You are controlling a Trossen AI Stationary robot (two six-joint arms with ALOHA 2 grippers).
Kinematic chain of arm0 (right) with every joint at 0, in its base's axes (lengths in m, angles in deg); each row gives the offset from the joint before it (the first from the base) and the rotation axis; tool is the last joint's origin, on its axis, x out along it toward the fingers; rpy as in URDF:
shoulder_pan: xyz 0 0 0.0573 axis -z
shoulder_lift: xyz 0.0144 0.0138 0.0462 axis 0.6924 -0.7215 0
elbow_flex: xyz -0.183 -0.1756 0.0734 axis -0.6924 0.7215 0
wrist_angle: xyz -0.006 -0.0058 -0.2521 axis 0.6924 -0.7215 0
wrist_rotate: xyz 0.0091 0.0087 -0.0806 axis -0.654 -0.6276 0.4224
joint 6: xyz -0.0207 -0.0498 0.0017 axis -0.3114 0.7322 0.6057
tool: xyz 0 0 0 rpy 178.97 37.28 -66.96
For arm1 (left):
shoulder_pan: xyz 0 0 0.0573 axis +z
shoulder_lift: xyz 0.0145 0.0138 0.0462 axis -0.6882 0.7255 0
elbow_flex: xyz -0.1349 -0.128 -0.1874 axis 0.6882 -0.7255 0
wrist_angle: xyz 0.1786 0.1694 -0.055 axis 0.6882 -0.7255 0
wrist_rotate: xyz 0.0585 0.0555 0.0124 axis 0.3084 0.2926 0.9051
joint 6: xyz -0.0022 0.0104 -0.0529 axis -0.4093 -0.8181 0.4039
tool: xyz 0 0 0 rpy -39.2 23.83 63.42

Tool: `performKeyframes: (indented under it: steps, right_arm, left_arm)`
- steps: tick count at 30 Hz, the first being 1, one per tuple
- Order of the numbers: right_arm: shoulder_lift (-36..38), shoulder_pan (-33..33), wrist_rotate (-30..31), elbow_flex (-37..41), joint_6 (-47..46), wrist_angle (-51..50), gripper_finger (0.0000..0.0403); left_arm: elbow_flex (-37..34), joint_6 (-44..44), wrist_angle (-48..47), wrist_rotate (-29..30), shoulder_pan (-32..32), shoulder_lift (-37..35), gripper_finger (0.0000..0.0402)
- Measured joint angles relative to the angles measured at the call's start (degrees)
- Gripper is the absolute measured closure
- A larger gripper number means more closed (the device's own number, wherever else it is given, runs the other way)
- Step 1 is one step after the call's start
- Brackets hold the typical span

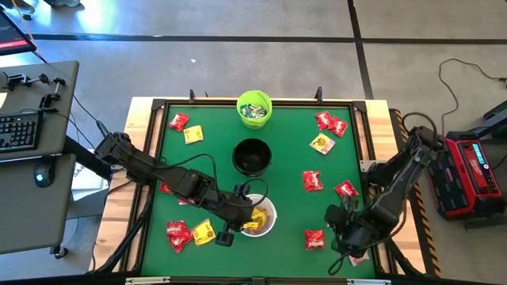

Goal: Sort candy by brand, put in halloween buckets
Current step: Put the yellow chocolate into the white bucket

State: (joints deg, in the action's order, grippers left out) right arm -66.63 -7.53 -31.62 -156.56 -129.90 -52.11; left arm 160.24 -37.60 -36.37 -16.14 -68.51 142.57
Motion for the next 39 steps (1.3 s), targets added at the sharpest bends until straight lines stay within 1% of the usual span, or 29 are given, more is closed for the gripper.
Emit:
performKeyframes:
  steps: [2, 4, 7, 13, 16, 20, 22, 26, 32, 34, 39]
  right_arm:
    - [0.0, 0.9, 3.1, -2.0, 1.3, 0.0, 0.0402]
    - [0.0, 2.3, 4.4, -3.7, 3.4, 0.4, 0.0402]
    - [0.0, 4.8, 4.8, -5.5, 7.4, 2.8, 0.0403]
    - [0.0, 9.7, 5.8, -6.7, 17.6, 9.9, 0.0403]
    - [0.0, 12.1, 7.4, -4.4, 20.6, 17.8, 0.0403]
    - [0.0, 14.7, 7.6, -1.1, 24.2, 29.4, 0.0403]
    - [0.0, 15.6, 7.5, -0.4, 25.4, 32.1, 0.0403]
    - [0.0, 16.9, 7.8, -0.3, 26.0, 33.1, 0.0403]
    - [0.0, 18.8, 7.5, -0.3, 27.1, 36.7, 0.0403]
    - [0.0, 19.4, 7.3, -0.3, 27.6, 38.1, 0.0403]
    - [-0.3, 20.9, 6.1, -0.3, 26.7, 37.9, 0.0403]
  left_arm:
    - [0.0, -0.2, -0.5, -0.1, 0.0, -0.2, 0.0366]
    - [0.0, 0.7, -0.3, -1.4, 0.0, -0.5, 0.0371]
    - [0.0, 1.8, -0.6, -4.9, 0.3, -1.0, 0.0380]
    - [0.0, 1.4, -0.9, -5.1, 0.6, -2.5, 0.0399]
    - [-0.3, 1.3, 0.1, -3.5, 0.6, -2.6, 0.0401]
    - [-3.5, 2.7, 5.3, -3.2, 0.4, -2.5, 0.0401]
    - [-4.6, 3.2, 7.0, -3.2, 0.1, -2.5, 0.0401]
    - [-6.3, 4.7, 9.0, -2.9, -0.7, -2.6, 0.0401]
    - [-6.3, 4.9, 10.7, -2.3, -0.9, -3.5, 0.0401]
    - [-6.3, 4.5, 11.8, -0.8, -0.9, -4.5, 0.0401]
    - [-6.3, 4.2, 12.0, 3.9, -0.8, -7.7, 0.0401]
